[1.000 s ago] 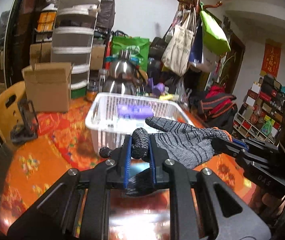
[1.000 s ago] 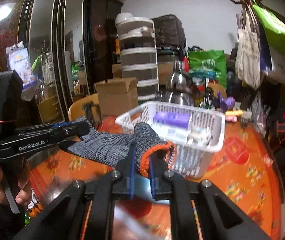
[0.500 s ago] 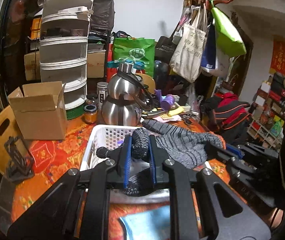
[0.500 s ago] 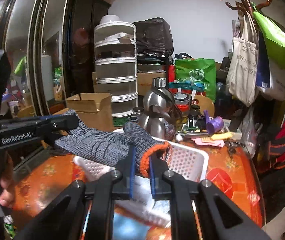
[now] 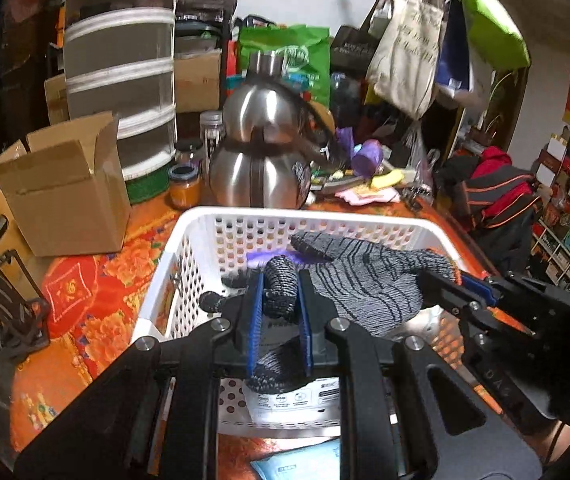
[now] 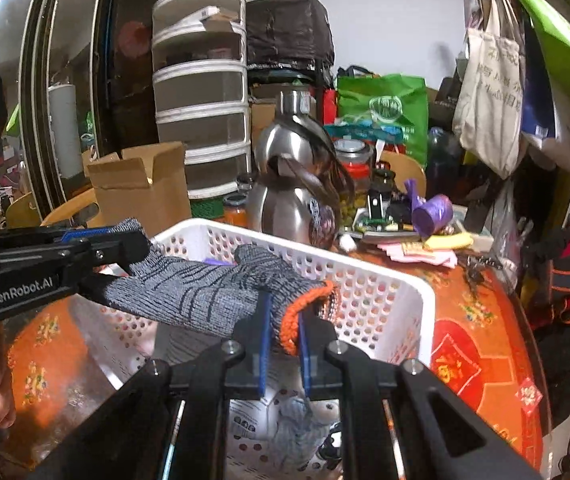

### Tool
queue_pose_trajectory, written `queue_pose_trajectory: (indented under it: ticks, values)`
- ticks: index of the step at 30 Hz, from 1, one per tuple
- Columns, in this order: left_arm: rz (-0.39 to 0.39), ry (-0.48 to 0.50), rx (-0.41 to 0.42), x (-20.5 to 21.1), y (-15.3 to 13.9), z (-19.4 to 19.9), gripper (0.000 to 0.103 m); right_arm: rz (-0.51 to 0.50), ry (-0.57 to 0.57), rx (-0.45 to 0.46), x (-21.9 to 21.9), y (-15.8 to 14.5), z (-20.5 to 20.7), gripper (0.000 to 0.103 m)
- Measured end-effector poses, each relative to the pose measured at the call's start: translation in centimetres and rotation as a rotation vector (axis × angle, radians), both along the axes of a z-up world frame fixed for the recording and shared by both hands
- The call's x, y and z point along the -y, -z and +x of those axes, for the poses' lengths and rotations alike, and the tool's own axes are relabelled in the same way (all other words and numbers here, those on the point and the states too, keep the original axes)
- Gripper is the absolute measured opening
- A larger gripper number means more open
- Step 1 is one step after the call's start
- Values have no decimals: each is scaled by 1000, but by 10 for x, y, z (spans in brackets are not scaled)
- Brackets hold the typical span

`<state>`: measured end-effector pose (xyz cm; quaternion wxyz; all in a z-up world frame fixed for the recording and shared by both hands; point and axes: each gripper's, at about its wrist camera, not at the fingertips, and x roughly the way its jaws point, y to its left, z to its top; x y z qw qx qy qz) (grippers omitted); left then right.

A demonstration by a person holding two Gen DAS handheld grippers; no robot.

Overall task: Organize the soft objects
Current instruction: 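Lift the grey glove with both tools into the basket and release, then return both tools to the table and grasp the clear plastic bag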

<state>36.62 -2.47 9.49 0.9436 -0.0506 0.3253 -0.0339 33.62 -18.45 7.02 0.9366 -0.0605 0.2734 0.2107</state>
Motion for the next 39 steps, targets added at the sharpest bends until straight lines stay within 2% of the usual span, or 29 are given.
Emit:
queue_pose_trajectory:
  ticks: [4, 7, 9, 10, 11, 12, 14, 16, 21, 32, 39]
  values:
    - [-10, -2, -36, -2, 25, 7, 15, -17, -7, -6, -3, 14, 3, 10]
    - [-18, -10, -56, -6, 36, 11, 26, -5, -17, -33, 0, 18, 5, 14]
    - [-36, -16, -57, -11, 38, 11, 45, -9, -11, -40, 2, 18, 3, 25]
    - [-36, -21, -58, -14, 38, 9, 49, -3, 0, -37, 5, 18, 1, 42]
    - [-30, -30, -57, -15, 38, 8, 59, 3, 13, -35, 7, 18, 0, 62]
    - [-27, -29, -50, -16, 37, 4, 70, 12, 25, -31, 10, 17, -1, 67]
    - [-12, -26, -34, -16, 36, 0, 84, 29, 40, -17, 15, 14, -5, 80]
    - [-2, -27, -12, -17, 32, -7, 89, 32, 55, -21, 18, 13, -7, 87]
    - [-4, -26, 19, -21, 24, -24, 91, 44, 59, -12, 27, 8, -17, 88]
    - [13, -49, 31, -24, 14, -64, 91, 49, 84, -39, 33, 9, -29, 88]
    - [13, -52, 4, -28, 17, -95, 91, 82, 98, -58, 43, 11, -49, 88]
